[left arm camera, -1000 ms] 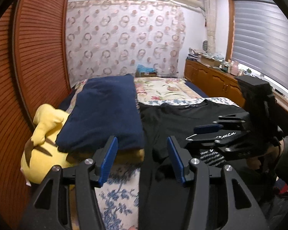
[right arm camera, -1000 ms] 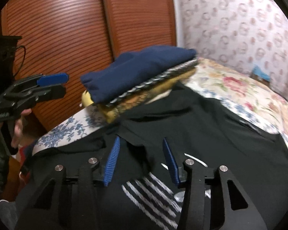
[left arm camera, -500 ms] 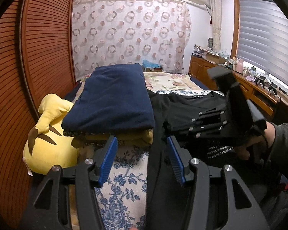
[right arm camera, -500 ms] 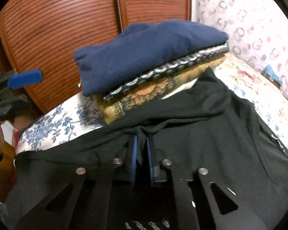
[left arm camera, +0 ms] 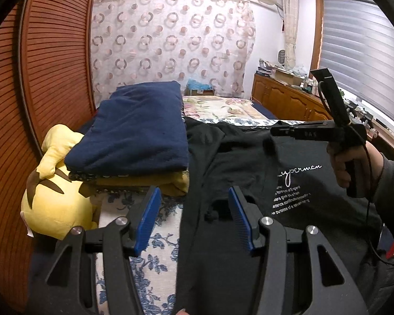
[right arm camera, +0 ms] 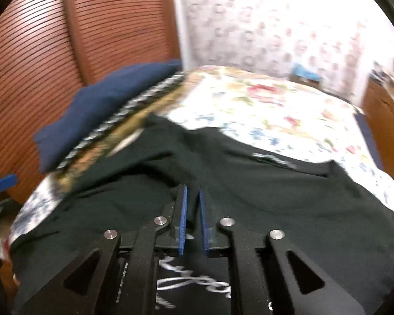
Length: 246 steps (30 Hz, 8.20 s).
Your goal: Fold small clothes
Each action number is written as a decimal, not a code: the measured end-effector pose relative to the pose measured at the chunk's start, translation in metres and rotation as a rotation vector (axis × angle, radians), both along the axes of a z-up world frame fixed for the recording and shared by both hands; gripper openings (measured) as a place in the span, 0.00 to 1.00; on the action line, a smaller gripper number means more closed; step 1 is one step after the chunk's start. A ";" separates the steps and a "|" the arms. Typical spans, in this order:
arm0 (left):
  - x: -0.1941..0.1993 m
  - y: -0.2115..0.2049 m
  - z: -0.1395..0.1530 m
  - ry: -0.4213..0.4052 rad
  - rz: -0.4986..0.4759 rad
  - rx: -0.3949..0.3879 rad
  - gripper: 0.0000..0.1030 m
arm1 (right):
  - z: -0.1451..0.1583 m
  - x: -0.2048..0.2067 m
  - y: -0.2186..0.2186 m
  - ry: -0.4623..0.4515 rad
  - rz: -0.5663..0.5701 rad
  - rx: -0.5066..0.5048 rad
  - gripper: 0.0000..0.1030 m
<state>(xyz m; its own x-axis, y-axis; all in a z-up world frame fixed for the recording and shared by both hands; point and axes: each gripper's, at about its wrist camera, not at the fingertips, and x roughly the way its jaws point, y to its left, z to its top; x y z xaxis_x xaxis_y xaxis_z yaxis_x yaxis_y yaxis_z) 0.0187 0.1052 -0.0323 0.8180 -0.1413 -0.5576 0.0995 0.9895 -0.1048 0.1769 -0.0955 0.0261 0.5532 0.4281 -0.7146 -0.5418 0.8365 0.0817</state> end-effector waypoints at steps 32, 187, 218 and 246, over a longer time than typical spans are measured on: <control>-0.013 0.018 -0.013 0.049 0.070 0.000 0.51 | -0.038 -0.112 0.070 0.109 0.413 -0.017 0.25; 0.145 -0.115 -0.049 0.270 -0.211 0.132 0.59 | -0.036 -0.039 -0.286 0.123 -0.210 0.029 0.19; 0.122 -0.112 -0.044 0.276 -0.185 0.155 0.61 | 0.025 -0.029 -0.213 -0.041 -0.090 0.029 0.41; 0.075 -0.147 -0.010 0.160 -0.319 0.084 0.25 | -0.025 -0.040 -0.230 0.066 -0.109 -0.017 0.41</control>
<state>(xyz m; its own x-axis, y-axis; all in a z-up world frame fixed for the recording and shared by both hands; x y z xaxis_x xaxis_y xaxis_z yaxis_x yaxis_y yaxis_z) 0.0941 -0.0418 -0.0419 0.6414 -0.3235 -0.6957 0.3932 0.9172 -0.0639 0.1366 -0.3258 0.0010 0.5477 0.3555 -0.7574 -0.4412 0.8919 0.0996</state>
